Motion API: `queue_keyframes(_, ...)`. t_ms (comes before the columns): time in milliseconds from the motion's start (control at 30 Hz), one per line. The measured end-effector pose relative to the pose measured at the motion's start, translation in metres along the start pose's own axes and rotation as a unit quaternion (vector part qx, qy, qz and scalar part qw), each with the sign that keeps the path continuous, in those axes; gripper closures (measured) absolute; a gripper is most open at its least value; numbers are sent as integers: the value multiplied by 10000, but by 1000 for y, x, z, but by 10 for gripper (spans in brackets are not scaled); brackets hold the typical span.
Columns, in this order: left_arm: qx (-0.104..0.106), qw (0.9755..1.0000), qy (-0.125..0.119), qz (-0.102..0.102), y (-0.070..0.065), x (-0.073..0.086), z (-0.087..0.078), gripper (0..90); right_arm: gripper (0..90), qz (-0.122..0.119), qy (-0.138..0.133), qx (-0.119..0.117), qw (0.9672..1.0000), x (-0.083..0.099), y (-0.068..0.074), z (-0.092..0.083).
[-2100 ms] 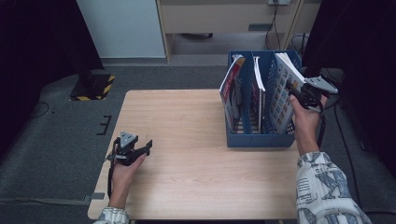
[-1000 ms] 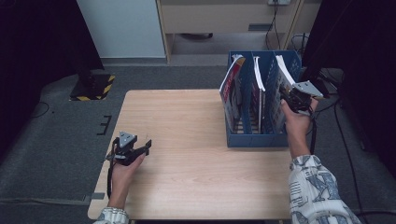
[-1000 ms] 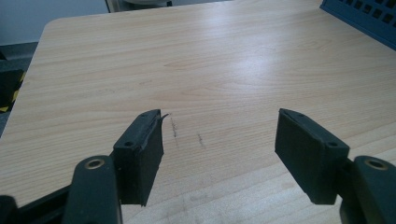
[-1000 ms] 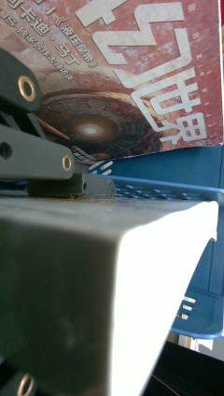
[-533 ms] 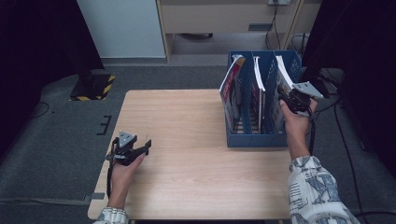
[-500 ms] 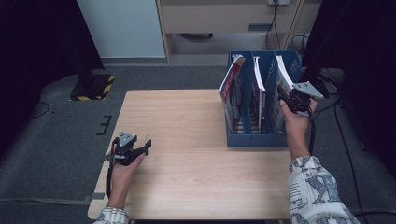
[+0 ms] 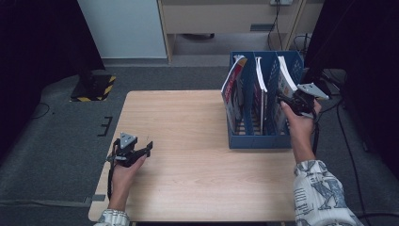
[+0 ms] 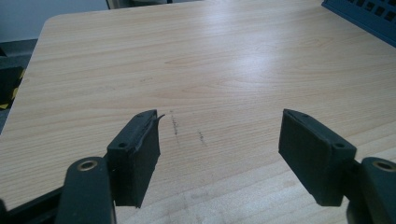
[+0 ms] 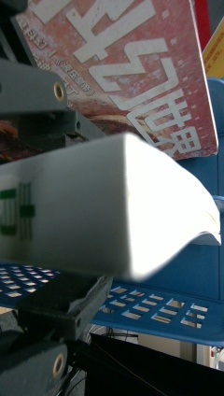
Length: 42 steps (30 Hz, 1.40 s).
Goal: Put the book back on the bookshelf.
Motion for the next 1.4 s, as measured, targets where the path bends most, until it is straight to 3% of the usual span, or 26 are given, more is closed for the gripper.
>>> queue_keyframes(500,-15,9992,408,1,-1,12,9,123,233,49,9,-117,9999,-4,1,-10)
queue_keyframes(600,-47,9984,567,-4,-1,18,12,77,154,85,9,-68,9999,-5,-1,-12)
queue_keyframes(867,-32,9971,757,-95,-2,26,16,57,106,108,17,-183,9998,-5,2,-16)
queue_keyframes(1200,-83,9954,956,-69,-3,33,20,55,78,122,155,-370,9991,1,7,-19)
queue_keyframes(1400,-128,9918,1267,-41,-3,44,25,52,64,102,192,-414,9989,2,6,-26)
Point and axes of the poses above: each handheld gripper's, and its own axes: z roughly forward along the jaws, x roughly out of its underside, y roughly to its left, the point moved 10 cm from there along z, roughly forward along the jaws, and after that the axes turned 3 degrees about -y, right-handed, at the moved point
